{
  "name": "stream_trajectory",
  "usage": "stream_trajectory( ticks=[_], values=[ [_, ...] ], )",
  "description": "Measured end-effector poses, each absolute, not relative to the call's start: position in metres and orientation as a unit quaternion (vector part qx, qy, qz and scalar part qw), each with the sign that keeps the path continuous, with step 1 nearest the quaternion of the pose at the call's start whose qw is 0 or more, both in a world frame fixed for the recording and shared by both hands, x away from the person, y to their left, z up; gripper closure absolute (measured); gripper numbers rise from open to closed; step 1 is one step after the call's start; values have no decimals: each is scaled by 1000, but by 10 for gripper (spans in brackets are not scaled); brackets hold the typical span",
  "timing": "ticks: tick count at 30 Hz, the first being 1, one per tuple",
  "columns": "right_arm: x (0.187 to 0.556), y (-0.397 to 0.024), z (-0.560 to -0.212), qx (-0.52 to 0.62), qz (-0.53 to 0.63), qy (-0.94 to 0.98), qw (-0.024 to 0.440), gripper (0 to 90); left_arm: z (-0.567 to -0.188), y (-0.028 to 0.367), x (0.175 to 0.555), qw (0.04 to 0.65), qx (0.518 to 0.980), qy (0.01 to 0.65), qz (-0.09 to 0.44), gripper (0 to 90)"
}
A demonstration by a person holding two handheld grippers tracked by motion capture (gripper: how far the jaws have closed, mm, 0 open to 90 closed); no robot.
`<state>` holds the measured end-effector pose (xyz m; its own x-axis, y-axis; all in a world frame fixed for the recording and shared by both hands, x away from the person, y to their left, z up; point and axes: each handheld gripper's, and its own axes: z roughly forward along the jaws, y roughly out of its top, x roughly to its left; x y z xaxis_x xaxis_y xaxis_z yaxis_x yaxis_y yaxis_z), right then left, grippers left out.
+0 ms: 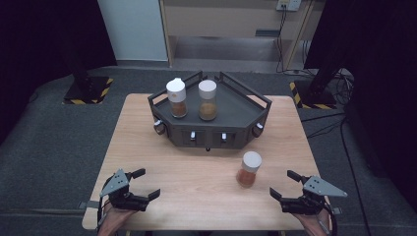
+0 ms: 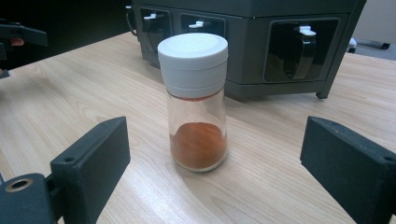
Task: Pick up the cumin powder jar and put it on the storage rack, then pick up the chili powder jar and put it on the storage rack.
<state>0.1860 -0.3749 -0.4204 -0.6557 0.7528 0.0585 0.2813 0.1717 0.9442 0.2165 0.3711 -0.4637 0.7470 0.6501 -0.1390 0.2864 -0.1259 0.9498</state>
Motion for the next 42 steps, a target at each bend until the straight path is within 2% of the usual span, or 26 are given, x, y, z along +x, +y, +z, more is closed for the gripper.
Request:
stream_trajectory(
  ticks=[42],
  values=[
    [183,-379,-418,361,557,716,215,80,-462,372,210,571,728,343,162,0]
  ],
)
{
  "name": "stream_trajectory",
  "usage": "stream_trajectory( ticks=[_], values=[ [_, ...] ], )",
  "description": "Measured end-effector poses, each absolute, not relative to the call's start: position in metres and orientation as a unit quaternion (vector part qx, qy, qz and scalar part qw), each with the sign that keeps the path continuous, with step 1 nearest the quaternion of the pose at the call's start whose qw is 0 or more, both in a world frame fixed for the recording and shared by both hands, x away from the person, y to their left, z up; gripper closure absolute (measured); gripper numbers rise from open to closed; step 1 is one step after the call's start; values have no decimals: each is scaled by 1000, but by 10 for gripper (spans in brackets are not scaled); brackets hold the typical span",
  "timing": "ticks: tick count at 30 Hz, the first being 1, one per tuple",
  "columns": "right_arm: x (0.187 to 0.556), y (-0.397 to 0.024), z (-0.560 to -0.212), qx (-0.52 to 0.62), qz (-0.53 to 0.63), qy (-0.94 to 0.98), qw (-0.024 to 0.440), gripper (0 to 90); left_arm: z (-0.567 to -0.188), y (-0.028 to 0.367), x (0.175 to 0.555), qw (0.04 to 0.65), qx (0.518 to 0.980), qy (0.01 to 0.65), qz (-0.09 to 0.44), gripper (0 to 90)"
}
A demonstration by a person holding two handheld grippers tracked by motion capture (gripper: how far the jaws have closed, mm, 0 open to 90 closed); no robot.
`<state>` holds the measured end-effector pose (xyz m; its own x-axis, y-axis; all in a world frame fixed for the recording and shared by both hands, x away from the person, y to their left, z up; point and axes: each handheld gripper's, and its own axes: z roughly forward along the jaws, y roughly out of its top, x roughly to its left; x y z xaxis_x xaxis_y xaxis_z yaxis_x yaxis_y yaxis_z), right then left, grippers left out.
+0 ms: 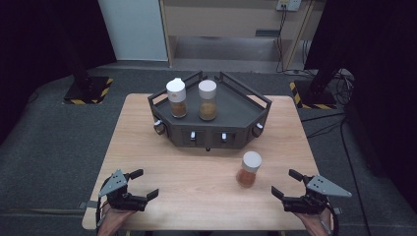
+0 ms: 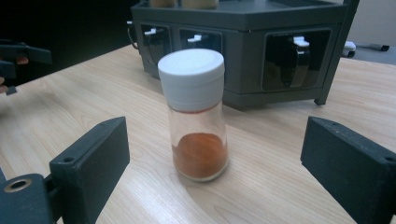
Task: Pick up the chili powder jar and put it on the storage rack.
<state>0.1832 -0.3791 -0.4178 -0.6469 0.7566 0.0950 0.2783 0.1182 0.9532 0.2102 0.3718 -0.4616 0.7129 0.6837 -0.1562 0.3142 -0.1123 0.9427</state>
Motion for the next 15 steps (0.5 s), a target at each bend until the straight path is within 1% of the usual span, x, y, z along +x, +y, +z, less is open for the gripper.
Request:
stream_trajectory(
  ticks=[15],
  values=[
    [189,-378,-394,359,558,717,214,76,-462,373,207,572,723,351,166,0]
  ],
)
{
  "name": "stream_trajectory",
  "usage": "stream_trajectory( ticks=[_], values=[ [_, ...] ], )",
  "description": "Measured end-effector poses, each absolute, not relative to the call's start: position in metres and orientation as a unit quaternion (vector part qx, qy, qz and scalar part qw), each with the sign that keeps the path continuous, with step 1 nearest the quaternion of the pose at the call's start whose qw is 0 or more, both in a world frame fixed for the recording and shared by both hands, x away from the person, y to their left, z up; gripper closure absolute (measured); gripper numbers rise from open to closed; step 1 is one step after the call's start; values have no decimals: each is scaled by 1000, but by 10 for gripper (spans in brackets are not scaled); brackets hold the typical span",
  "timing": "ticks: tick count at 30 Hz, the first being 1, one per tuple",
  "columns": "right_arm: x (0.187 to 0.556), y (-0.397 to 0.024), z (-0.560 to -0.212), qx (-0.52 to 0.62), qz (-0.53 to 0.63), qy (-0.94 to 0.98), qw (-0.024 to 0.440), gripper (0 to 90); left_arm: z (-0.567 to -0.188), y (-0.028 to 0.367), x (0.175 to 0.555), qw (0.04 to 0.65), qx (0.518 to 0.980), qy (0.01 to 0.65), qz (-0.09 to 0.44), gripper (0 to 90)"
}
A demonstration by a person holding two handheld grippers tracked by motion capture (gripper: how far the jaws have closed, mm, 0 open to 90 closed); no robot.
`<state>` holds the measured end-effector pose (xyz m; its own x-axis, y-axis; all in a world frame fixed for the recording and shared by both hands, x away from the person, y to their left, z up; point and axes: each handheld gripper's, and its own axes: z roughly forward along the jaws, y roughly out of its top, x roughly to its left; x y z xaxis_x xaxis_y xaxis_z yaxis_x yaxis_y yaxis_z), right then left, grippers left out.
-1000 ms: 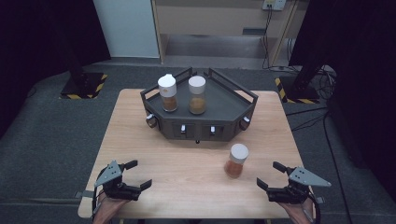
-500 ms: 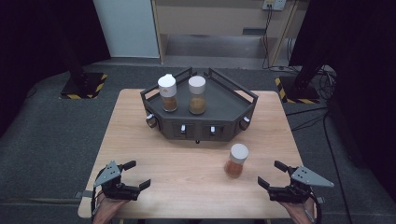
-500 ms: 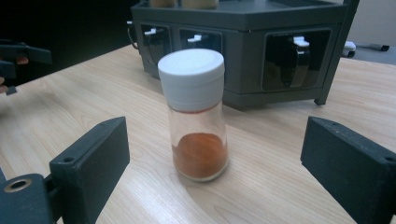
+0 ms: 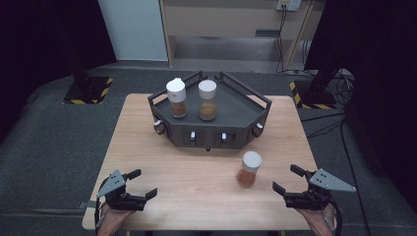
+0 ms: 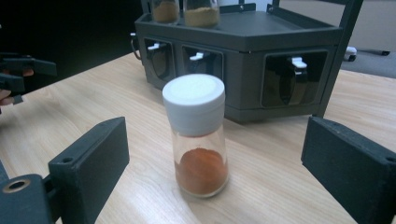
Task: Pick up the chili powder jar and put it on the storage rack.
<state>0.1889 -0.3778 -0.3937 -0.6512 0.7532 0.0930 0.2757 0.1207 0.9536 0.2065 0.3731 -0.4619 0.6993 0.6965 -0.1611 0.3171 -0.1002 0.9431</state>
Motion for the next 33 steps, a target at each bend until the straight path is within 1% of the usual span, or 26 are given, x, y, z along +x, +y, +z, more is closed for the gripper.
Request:
stream_trajectory(
  ticks=[17,33],
  values=[
    [217,-362,-378,343,555,733,193,75,-463,373,207,573,722,350,166,0],
    [247,-336,-382,328,542,754,173,76,-463,374,207,574,721,350,164,0]
  ],
)
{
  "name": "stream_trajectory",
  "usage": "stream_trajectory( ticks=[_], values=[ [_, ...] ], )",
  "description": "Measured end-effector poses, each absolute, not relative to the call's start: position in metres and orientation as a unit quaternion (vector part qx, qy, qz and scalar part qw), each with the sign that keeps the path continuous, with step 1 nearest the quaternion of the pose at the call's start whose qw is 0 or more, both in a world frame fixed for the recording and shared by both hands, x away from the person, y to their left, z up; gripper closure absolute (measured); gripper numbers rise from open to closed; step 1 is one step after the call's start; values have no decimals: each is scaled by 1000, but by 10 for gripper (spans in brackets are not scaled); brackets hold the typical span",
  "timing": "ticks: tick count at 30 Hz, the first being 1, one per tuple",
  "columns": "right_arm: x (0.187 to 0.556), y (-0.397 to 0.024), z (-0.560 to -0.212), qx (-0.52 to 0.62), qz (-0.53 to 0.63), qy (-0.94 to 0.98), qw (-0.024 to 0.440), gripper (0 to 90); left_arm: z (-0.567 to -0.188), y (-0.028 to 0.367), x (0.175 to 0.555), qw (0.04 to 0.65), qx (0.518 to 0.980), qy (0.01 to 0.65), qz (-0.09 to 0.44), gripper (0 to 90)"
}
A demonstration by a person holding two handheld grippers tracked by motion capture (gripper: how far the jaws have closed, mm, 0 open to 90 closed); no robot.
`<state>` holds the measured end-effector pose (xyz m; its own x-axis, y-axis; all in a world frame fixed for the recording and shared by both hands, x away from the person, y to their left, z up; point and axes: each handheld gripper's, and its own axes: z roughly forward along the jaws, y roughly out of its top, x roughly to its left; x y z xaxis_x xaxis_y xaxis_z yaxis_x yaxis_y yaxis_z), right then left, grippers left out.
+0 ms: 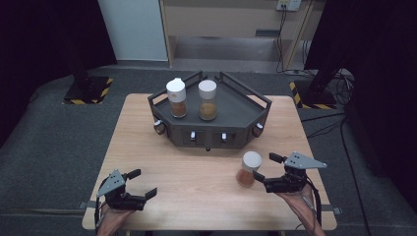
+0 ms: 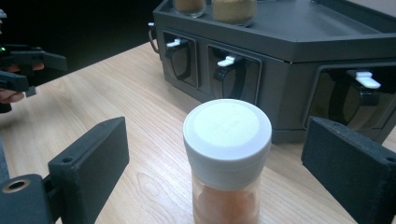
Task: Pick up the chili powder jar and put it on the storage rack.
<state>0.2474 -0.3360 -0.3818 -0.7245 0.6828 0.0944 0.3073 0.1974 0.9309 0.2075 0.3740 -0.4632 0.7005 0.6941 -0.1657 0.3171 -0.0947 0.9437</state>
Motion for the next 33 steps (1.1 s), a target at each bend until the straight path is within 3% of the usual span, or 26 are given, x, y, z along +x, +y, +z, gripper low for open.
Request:
stream_trajectory(
  ticks=[23,30,33],
  values=[
    [282,-317,-400,332,517,773,159,122,-463,374,208,575,722,350,164,0],
    [288,-314,-407,326,517,776,158,201,-463,374,208,575,722,350,164,0],
    [288,-315,-412,321,522,774,160,284,-464,374,208,575,721,350,164,0]
  ],
)
